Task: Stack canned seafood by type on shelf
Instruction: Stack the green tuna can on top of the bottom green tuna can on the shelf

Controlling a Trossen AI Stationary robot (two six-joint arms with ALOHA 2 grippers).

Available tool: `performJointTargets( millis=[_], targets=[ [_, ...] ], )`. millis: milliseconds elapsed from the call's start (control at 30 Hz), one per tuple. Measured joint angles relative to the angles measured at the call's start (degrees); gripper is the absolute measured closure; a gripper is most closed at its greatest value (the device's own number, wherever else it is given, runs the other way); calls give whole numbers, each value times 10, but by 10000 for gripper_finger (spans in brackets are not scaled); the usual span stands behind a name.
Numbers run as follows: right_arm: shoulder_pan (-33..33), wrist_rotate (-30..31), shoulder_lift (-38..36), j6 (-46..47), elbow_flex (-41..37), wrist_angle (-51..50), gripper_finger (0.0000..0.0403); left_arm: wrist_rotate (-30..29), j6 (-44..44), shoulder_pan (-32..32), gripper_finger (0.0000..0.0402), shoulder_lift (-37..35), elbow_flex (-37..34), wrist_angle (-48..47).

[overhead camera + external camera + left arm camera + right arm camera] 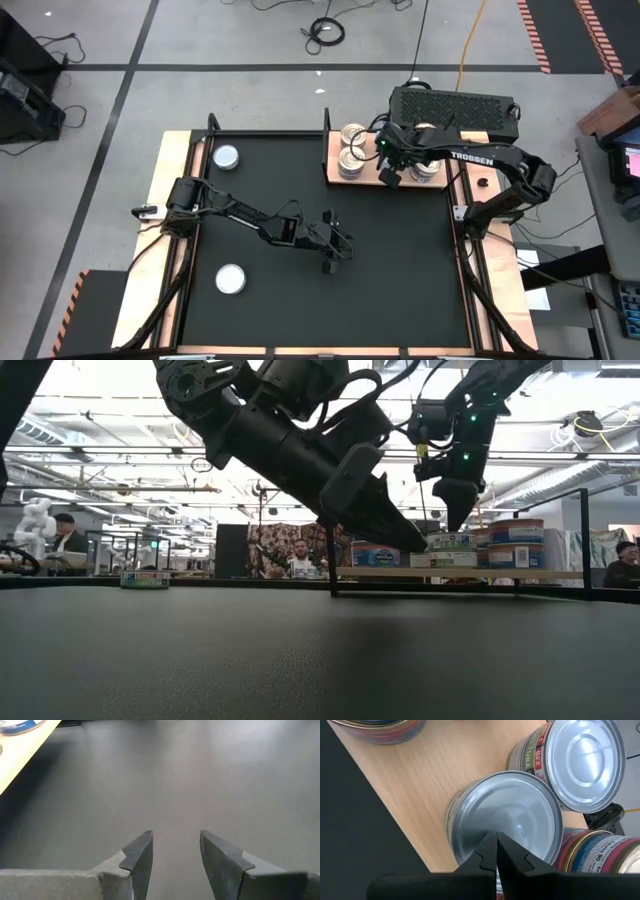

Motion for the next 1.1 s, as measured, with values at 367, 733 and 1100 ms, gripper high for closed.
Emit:
performJointTargets(
  millis=[367,733,1100],
  targets=[
    [8,-38,-1,11,0,-3,402,0,0,0,237,0,0,-3],
    [28,-46,-1,17,1,-3,403,0,0,1,237,0,0,-2],
    [28,-45,-28,13,-1,1,403,0,0,1,237,0,0,-2]
  ],
)
